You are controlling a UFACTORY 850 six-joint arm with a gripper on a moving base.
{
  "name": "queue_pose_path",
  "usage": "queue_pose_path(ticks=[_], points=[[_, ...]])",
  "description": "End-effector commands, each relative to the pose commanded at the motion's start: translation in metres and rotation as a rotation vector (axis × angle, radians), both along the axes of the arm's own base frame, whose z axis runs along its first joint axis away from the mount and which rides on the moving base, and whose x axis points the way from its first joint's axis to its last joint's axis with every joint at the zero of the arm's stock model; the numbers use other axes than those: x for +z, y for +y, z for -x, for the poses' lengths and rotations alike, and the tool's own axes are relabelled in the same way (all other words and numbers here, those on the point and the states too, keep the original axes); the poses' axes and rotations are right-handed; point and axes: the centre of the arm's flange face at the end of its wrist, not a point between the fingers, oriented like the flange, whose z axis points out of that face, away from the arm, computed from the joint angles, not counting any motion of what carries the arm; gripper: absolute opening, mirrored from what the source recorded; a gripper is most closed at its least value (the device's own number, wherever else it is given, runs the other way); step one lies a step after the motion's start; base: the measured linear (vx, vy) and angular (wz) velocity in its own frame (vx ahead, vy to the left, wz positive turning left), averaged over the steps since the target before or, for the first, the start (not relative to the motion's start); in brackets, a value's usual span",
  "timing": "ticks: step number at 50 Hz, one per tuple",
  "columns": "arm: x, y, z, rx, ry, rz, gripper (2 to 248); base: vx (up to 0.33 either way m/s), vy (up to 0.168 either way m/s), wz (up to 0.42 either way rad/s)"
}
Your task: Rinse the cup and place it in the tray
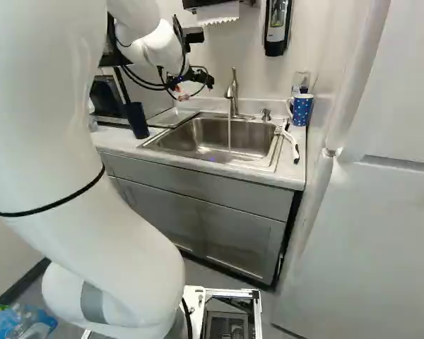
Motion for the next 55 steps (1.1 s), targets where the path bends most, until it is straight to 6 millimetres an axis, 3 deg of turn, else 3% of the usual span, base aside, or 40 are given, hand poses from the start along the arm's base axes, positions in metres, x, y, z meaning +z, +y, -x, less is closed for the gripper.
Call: queue_pose_path(ticks=[21,55], points=[[-0.010,-0.020,0.026,-0.039,0.132,-0.002,247,0.000,0.000,0.000],[-0.022,-0.073,0.055,-0.149,0.311,-0.023,247,0.000,0.000,0.000]])
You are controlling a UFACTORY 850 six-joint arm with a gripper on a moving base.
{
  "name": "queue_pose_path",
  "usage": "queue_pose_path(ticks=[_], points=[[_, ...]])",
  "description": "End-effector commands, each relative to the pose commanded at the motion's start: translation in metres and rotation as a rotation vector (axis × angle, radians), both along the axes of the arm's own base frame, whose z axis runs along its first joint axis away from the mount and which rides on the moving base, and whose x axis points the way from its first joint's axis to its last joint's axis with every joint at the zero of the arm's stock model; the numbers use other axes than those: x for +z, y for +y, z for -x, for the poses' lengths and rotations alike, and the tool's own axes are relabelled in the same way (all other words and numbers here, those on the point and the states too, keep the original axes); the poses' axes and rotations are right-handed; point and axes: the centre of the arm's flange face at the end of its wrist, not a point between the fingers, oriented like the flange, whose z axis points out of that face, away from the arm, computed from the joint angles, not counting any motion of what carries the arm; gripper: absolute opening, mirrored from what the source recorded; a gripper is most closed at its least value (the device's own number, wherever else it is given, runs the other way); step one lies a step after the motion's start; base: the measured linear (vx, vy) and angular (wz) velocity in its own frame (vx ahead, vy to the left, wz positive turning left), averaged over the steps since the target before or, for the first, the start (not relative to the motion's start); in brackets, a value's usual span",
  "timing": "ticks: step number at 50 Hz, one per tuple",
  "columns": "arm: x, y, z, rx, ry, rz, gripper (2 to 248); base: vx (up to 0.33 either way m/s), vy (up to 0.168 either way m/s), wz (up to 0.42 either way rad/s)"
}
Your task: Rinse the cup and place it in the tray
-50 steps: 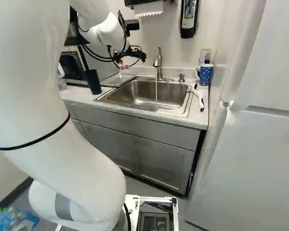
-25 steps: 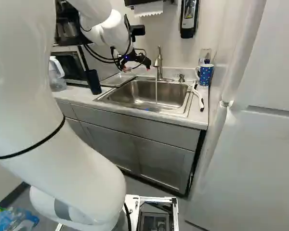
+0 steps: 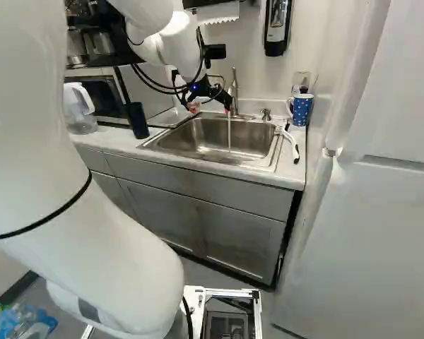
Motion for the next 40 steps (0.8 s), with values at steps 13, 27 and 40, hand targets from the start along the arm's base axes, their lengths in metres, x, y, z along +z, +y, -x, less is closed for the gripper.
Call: queue_pose_path(ticks=[13,27,40], points=[[0.000,-0.021,0.006,-0.045,0.000,0.000,247,0.000,0.000,0.000],[0.000,-0.034,0.011,-0.074,0.000,0.000,247,0.000,0.000,0.000],[0.000,-0.034,0.011,-0.074,0.000,0.000,247,0.000,0.000,0.000]])
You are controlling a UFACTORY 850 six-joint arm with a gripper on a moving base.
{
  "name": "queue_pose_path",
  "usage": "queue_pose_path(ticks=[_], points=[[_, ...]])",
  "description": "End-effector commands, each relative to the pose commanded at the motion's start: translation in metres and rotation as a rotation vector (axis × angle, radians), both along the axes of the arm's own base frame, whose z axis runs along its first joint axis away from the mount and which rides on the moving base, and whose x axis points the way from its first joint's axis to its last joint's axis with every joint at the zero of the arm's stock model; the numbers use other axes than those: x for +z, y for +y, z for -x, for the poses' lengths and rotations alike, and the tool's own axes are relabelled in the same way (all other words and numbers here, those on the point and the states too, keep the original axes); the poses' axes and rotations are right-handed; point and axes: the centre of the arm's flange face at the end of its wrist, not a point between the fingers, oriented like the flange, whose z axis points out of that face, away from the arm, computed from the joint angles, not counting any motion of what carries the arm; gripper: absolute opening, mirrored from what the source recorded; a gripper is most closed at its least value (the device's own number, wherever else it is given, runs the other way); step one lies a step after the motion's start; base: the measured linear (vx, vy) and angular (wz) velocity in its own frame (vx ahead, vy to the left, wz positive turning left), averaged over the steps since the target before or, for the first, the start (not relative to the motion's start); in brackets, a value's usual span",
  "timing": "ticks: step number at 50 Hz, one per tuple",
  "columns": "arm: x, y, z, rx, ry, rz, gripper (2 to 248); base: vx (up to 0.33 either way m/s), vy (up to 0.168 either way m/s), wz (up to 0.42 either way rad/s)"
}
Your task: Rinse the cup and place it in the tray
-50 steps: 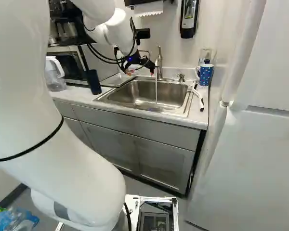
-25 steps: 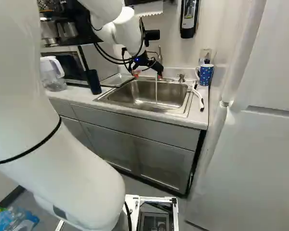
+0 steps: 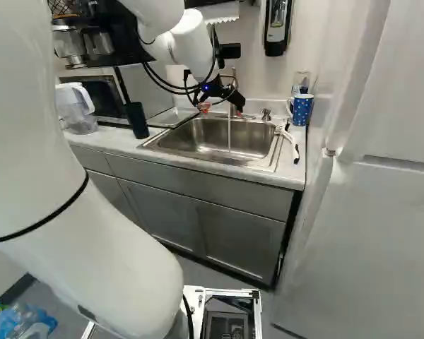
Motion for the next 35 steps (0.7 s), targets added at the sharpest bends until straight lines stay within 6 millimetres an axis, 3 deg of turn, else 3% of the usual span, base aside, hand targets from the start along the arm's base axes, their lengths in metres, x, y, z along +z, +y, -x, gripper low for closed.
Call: queue_pose_path(ticks=[21,35], points=[[0.000,0.002,0.000,0.004,0.000,0.000,247,0.000,0.000,0.000],[0.000,0.018,0.002,0.035,0.000,0.000,247,0.000,0.000,0.000]])
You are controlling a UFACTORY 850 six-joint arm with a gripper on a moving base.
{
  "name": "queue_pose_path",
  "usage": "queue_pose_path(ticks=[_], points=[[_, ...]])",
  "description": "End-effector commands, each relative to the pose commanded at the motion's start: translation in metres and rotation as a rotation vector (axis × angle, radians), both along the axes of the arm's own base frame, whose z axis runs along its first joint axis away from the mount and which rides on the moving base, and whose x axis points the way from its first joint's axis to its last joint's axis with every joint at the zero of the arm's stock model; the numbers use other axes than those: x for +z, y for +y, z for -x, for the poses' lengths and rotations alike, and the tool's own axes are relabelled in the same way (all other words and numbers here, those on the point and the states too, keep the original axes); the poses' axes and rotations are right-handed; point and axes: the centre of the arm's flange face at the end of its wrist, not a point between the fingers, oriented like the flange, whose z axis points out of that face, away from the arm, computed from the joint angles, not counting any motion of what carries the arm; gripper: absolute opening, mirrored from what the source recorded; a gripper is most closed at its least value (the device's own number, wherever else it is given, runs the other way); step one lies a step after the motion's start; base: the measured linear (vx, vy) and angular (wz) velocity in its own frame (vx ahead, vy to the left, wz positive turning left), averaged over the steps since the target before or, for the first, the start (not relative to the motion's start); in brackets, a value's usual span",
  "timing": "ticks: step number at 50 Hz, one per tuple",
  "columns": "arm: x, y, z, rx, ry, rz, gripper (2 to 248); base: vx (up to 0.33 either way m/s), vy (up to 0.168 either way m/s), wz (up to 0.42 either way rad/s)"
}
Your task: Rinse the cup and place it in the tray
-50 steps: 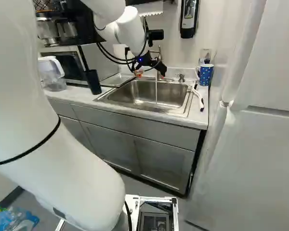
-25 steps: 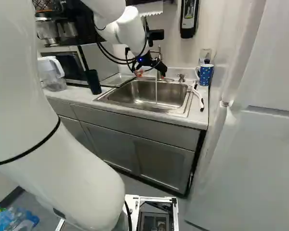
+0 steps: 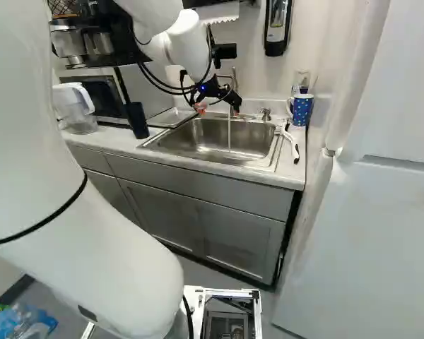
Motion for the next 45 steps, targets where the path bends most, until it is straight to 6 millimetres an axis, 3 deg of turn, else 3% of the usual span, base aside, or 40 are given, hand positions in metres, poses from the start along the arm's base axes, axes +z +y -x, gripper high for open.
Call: queue_pose_path(ticks=[45], points=[[-0.001,0.074,0.013,0.153,-0.003,0.000,247,0.000,0.000,0.000]])
